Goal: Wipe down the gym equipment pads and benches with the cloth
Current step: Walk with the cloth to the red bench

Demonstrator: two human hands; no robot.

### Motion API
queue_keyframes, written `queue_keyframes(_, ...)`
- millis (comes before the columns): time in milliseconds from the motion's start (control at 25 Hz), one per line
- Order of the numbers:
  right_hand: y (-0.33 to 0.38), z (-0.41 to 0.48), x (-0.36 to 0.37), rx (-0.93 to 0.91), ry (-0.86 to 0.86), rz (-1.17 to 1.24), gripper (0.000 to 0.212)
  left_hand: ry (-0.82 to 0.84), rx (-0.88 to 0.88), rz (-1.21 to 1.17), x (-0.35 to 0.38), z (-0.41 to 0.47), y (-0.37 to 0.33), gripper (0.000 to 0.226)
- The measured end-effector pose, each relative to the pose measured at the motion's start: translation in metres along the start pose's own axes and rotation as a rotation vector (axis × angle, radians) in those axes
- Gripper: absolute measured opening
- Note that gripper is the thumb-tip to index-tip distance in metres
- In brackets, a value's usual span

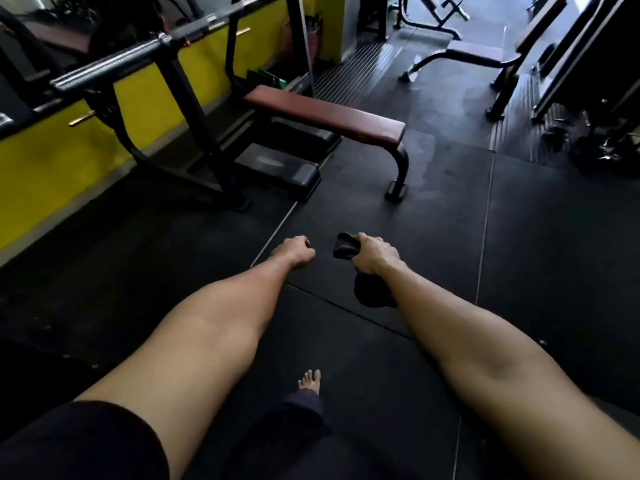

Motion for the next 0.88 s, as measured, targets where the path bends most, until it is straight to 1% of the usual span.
queue_keyframes(120,-0.018,0.057,-0.031,0.041,-0.003,0.012,0.058,0.041,0.03,-0.009,-0.01,0.067,-0.032,0.039)
queue_keyframes(280,-0.051,0.128,-0.081,0.127,0.001,0.041,0.056,0.098,0.068,0.012,-0.025,0.143,-0.094,0.037)
queue_keyframes(440,-0.091,0.205,-0.112,0.174,0.016,0.076,0.059,0.134,0.094,0.024,-0.021,0.219,-0.151,0.042)
queue_keyframes(560,-0.131,0.278,-0.135,0.18,0.03,0.098,0.058,0.15,0.083,0.037,-0.016,0.284,-0.196,0.042)
queue_keyframes(640,-0.154,0.327,-0.156,0.165,0.006,0.103,0.057,0.119,0.072,0.008,-0.022,0.331,-0.227,0.042)
queue_keyframes(760,-0.176,0.384,-0.192,0.142,0.016,0.087,0.054,0.1,0.047,-0.024,-0.039,0.385,-0.27,0.044)
queue_keyframes(880,-0.188,0.448,-0.228,0.09,0.009,0.077,0.056,0.065,0.042,-0.077,-0.06,0.444,-0.304,0.043)
Point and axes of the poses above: each hand's wrist, its own z-axis towards the middle knuckle, its own x-axis out of the palm, y = z × x, the point moved 6 cm from there along z, towards the middle knuckle, and after that the axes turned 7 degrees about -z, right-handed, at the moved point
